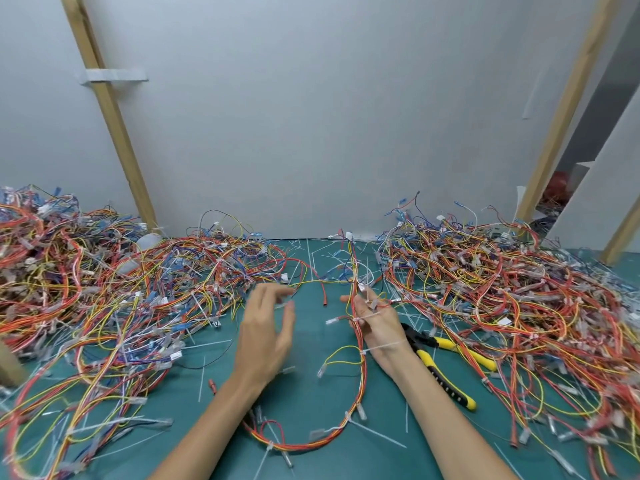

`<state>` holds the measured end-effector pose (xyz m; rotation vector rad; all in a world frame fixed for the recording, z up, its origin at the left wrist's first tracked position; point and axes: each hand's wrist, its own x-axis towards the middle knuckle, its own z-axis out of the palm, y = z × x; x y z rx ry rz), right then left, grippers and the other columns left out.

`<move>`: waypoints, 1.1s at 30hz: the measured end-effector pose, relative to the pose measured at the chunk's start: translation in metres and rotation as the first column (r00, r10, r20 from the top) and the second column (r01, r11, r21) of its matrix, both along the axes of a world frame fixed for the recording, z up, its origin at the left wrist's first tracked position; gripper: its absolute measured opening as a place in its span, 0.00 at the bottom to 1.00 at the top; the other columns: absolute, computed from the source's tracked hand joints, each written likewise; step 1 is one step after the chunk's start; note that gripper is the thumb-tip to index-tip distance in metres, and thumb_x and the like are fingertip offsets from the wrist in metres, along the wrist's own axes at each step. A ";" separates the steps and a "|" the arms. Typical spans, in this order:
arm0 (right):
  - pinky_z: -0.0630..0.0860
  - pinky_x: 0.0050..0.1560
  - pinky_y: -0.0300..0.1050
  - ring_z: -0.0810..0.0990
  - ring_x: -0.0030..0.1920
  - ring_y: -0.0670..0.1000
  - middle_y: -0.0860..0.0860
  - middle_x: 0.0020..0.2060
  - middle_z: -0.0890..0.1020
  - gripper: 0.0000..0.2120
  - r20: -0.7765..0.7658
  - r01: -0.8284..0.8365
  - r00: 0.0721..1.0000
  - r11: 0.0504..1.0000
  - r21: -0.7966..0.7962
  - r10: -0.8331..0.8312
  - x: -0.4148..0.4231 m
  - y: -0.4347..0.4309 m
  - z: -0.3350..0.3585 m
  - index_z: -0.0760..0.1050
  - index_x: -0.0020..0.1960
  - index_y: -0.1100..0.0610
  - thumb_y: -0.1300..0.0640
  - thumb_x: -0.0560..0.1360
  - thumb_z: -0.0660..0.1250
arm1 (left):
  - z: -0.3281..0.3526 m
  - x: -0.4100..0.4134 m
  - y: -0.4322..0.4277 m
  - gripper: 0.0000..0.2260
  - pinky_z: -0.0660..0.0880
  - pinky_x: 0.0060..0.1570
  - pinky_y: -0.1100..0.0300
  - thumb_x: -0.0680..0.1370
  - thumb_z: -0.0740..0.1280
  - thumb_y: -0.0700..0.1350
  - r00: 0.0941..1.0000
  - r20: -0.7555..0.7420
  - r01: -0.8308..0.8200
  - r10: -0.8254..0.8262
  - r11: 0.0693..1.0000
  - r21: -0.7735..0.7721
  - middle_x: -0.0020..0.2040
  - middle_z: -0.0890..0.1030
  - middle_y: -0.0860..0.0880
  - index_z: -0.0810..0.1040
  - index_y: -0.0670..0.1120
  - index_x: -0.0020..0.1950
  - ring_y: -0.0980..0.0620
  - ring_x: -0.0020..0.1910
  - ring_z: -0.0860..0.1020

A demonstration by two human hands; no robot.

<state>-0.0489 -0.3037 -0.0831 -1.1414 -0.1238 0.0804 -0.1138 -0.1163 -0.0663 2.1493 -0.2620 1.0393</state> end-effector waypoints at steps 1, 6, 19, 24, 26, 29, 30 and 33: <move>0.66 0.27 0.34 0.66 0.24 0.42 0.53 0.40 0.85 0.05 0.000 0.005 1.000 1.000 -0.004 -0.005 0.000 0.000 0.000 0.75 0.47 0.57 0.63 0.80 0.63 | 0.002 -0.004 -0.006 0.03 0.70 0.48 0.66 0.78 0.63 0.42 0.992 -0.051 0.111 -0.112 0.993 -0.032 0.43 0.78 0.54 0.77 0.46 0.50 0.58 0.43 0.76; 0.71 0.28 0.33 0.70 0.24 0.42 0.53 0.36 0.84 0.06 -0.065 0.053 0.997 0.998 0.036 -0.051 0.006 0.004 0.005 0.74 0.45 0.58 0.62 0.81 0.62 | 0.007 -0.016 -0.033 0.21 0.78 0.30 0.56 0.83 0.54 0.55 0.588 -0.644 0.283 -0.489 0.870 -0.403 0.35 0.84 0.44 0.79 0.43 0.45 0.48 0.31 0.82; 0.70 0.22 0.34 0.74 0.22 0.41 0.46 0.28 0.80 0.13 -0.299 0.136 0.952 0.961 0.242 -0.060 0.046 0.016 0.020 0.77 0.46 0.56 0.51 0.82 0.59 | 0.011 -0.016 0.007 0.18 0.75 0.61 0.51 0.82 0.57 0.43 -0.183 -0.384 0.268 -0.905 0.330 -0.905 0.66 0.76 0.38 0.71 0.38 0.69 0.43 0.62 0.78; 0.72 0.24 0.34 0.78 0.26 0.44 0.44 0.40 0.85 0.10 -0.300 0.053 0.953 0.944 0.325 0.049 0.052 0.022 0.044 0.77 0.50 0.52 0.54 0.84 0.57 | 0.012 -0.014 0.007 0.23 0.78 0.55 0.56 0.77 0.69 0.45 -0.041 -0.302 0.299 -0.953 0.277 -0.913 0.58 0.81 0.45 0.70 0.40 0.70 0.50 0.57 0.81; 0.74 0.27 0.36 0.81 0.31 0.48 0.46 0.45 0.86 0.10 -0.287 0.005 0.949 0.902 0.431 0.132 0.052 0.024 0.058 0.75 0.56 0.54 0.56 0.84 0.55 | 0.013 -0.013 0.007 0.27 0.77 0.54 0.57 0.74 0.73 0.46 -0.007 -0.268 0.298 -0.963 0.254 -0.920 0.55 0.81 0.47 0.70 0.41 0.70 0.51 0.56 0.81; 0.76 0.31 0.39 0.82 0.39 0.55 0.50 0.52 0.85 0.12 -0.226 -0.070 0.955 0.888 0.455 0.192 0.051 0.025 0.076 0.74 0.52 0.56 0.53 0.84 0.54 | 0.011 -0.011 0.008 0.28 0.76 0.56 0.55 0.73 0.73 0.47 0.011 -0.232 0.297 -0.973 0.225 -0.928 0.56 0.81 0.47 0.70 0.40 0.71 0.49 0.59 0.80; 0.76 0.31 0.40 0.82 0.40 0.56 0.50 0.54 0.84 0.12 -0.206 -0.087 0.959 0.894 0.439 0.194 0.051 0.026 0.081 0.74 0.51 0.55 0.52 0.83 0.54 | 0.011 -0.010 0.009 0.29 0.76 0.57 0.54 0.73 0.73 0.48 0.005 -0.221 0.285 -0.975 0.213 -0.934 0.57 0.81 0.46 0.70 0.40 0.71 0.48 0.59 0.80; 0.76 0.31 0.40 0.82 0.42 0.55 0.49 0.57 0.83 0.11 -0.176 -0.129 0.962 0.914 0.386 0.210 0.051 0.026 0.089 0.74 0.58 0.55 0.53 0.82 0.56 | 0.008 -0.007 0.010 0.30 0.76 0.58 0.50 0.74 0.72 0.53 -0.037 -0.170 0.204 -0.985 0.159 -0.966 0.59 0.80 0.43 0.71 0.39 0.70 0.44 0.61 0.79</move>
